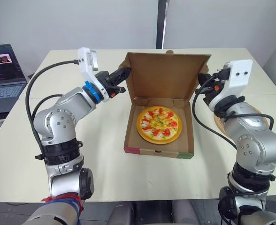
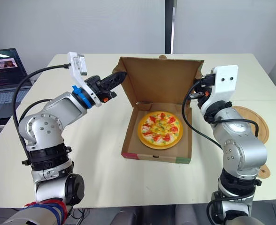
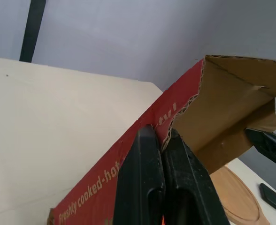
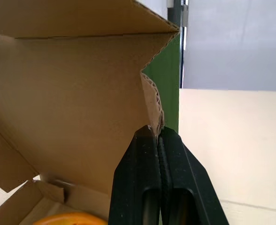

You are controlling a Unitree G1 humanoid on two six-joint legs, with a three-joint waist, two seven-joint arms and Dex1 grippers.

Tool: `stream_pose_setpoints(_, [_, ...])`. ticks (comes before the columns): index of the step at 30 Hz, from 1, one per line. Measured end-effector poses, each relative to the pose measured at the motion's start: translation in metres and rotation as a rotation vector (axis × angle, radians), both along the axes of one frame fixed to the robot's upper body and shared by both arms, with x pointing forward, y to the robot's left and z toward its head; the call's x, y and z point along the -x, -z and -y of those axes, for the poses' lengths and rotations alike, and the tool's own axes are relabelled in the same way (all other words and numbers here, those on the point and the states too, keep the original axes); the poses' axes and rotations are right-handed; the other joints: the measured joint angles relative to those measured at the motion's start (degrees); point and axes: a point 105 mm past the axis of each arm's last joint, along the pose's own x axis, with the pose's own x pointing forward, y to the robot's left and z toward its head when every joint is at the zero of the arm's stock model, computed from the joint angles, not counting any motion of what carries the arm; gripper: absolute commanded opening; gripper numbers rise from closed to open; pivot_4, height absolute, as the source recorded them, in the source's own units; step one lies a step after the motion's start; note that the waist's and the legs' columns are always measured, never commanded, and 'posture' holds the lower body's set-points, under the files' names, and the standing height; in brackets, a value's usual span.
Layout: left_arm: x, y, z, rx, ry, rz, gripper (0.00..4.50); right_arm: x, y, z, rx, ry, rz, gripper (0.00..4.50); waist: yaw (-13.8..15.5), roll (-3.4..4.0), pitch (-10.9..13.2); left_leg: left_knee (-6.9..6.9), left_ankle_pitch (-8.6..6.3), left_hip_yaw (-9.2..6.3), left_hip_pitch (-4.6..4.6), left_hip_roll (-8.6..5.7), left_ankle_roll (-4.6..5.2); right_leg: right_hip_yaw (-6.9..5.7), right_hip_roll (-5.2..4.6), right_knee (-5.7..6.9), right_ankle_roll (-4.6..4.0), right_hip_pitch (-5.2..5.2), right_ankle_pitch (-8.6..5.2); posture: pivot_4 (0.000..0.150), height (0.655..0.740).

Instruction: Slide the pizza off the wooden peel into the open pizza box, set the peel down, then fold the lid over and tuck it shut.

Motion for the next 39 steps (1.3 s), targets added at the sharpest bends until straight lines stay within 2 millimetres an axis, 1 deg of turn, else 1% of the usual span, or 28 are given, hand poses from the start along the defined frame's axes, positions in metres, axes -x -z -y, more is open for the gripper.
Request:
stream_pose_setpoints(5, [0.008,0.007,-0.002,0.041,0.013,-0.018,0.00,0.009,0.004,-0.001,-0.010,0.004,-0.009,0.05,0.08,0.01,-0.01,0.00,0.00,0.01,0.03,0.00,0.00,0.01,0.00,-0.02,0.00,0.04,0.00,0.150,0.7400])
stream_pose_setpoints(14, [0.018,0.014,0.001,0.136,0.044,-0.091,0.00,0.020,0.012,0.001,0.011,-0.011,-0.034,0.05,0.34,0.00,-0.01,0.00,0.00,0.02,0.08,0.01,0.01,0.00,0.02,-0.03,-0.01,0.08,-0.01,0.150,0.7400])
stream_pose_setpoints(19, [0.026,0.023,0.000,0.169,0.058,-0.138,0.00,0.030,0.021,0.000,0.013,-0.030,-0.054,0.05,0.34,0.00,-0.01,-0.01,0.00,0.04,0.11,0.02,0.01,0.02,0.02,-0.03,-0.01,0.09,-0.01,0.150,0.7400])
stream_pose_setpoints(23, [0.034,0.032,-0.002,0.164,0.064,-0.158,0.00,0.035,0.027,-0.001,0.014,-0.035,-0.063,0.05,0.35,0.00,-0.03,-0.03,-0.01,0.04,0.15,0.03,0.01,0.02,0.04,-0.03,-0.03,0.12,-0.02,0.150,0.7400])
stream_pose_setpoints(28, [0.045,0.049,-0.004,0.138,0.053,-0.188,0.00,0.044,0.040,-0.002,0.026,-0.033,-0.071,0.05,0.36,-0.03,-0.08,-0.03,-0.01,0.06,0.21,0.03,0.01,0.02,0.04,-0.05,-0.04,0.19,-0.03,0.150,0.7400])
stream_pose_setpoints(39, [0.064,0.065,-0.005,0.105,0.025,-0.212,0.00,0.059,0.060,0.001,0.054,-0.015,-0.065,0.05,0.45,-0.08,-0.16,-0.04,-0.02,0.04,0.26,0.05,0.02,0.01,0.05,-0.08,-0.07,0.27,-0.05,0.150,0.7400])
